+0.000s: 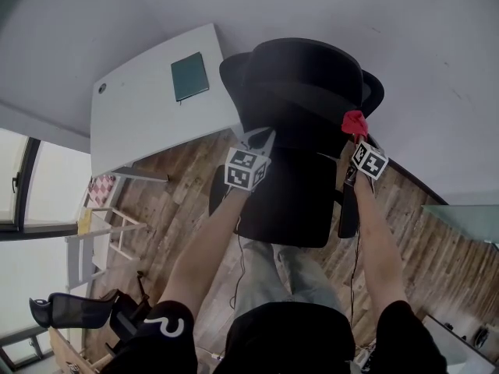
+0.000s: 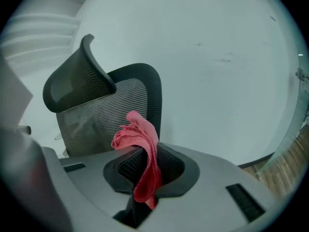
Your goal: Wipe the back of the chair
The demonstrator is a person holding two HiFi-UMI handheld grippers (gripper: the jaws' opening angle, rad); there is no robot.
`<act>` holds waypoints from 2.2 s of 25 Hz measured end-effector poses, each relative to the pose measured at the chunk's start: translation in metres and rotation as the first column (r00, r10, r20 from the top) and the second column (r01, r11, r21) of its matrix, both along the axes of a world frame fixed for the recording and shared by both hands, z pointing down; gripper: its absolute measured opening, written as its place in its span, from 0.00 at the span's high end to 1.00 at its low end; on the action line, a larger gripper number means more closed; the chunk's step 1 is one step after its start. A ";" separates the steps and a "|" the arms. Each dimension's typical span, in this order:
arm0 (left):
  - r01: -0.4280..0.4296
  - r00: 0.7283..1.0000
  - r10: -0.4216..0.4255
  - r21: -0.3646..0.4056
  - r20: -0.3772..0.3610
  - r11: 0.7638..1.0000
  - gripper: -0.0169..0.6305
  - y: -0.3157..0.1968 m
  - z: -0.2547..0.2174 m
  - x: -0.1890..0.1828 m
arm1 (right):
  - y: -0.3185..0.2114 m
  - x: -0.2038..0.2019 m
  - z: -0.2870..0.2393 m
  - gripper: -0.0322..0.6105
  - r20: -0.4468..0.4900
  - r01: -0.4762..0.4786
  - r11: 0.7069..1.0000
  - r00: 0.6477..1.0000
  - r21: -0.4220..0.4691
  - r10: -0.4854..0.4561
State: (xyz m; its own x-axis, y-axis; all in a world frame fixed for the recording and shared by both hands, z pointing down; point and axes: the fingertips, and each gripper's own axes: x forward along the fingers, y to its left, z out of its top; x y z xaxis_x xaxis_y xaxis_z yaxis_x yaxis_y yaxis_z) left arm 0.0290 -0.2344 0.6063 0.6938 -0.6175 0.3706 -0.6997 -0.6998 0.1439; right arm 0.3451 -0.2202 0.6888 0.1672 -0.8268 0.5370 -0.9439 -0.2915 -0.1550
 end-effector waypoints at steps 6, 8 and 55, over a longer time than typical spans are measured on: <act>0.045 0.999 -0.045 -0.016 -0.006 0.999 0.93 -0.003 0.009 -0.022 | -0.004 -0.065 0.006 0.84 0.079 0.166 0.985 0.982 0.055 -0.170; 0.072 0.997 -0.072 -0.025 -0.009 0.997 0.93 -0.004 0.013 -0.037 | -0.011 -0.094 0.009 0.84 0.073 0.222 0.974 0.972 0.050 -0.225; 0.241 0.969 -0.247 -0.134 -0.027 0.961 0.94 -0.023 0.066 -0.094 | -0.071 -0.179 0.085 0.84 -0.041 0.295 0.935 0.950 -0.197 -0.308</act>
